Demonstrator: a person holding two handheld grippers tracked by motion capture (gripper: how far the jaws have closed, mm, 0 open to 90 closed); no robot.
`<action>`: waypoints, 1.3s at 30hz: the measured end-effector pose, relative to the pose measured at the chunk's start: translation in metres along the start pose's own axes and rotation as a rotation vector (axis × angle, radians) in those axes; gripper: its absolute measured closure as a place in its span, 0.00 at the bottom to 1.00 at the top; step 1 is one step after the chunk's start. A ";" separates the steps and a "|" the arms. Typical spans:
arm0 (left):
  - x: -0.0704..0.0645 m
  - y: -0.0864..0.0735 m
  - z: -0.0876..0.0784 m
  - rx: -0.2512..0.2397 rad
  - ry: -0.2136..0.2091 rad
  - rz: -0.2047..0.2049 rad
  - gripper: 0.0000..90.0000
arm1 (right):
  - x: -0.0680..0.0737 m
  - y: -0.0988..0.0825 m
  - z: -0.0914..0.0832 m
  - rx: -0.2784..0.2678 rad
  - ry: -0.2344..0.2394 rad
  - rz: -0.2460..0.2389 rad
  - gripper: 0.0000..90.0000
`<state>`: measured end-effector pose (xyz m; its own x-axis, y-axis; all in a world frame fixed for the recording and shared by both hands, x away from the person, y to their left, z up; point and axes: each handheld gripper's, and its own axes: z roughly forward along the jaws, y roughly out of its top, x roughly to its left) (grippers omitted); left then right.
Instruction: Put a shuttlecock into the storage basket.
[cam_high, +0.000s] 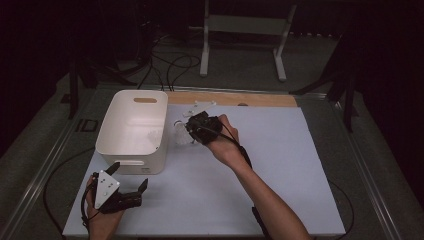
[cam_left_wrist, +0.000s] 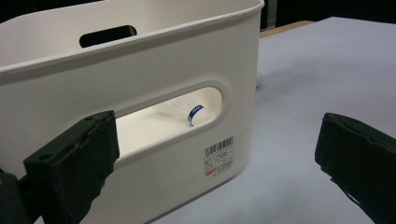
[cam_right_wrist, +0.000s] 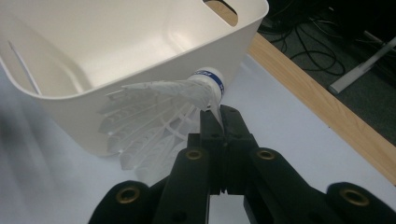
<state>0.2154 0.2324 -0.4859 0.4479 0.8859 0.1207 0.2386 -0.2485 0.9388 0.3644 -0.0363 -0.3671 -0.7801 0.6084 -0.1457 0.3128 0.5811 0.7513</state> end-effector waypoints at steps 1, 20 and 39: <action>0.000 0.000 0.000 0.001 0.000 0.002 0.00 | -0.001 0.001 0.000 0.002 0.001 -0.002 0.99; 0.001 0.000 -0.001 0.001 0.000 0.001 0.00 | -0.010 0.020 -0.001 -0.009 0.000 0.016 0.99; 0.001 0.000 -0.001 0.002 0.000 0.002 0.00 | -0.011 0.042 0.000 -0.019 -0.004 0.009 0.99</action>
<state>0.2152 0.2334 -0.4856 0.4486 0.8853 0.1221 0.2400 -0.2509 0.9378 0.3862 -0.0190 -0.3340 -0.7752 0.6157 -0.1417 0.3091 0.5652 0.7649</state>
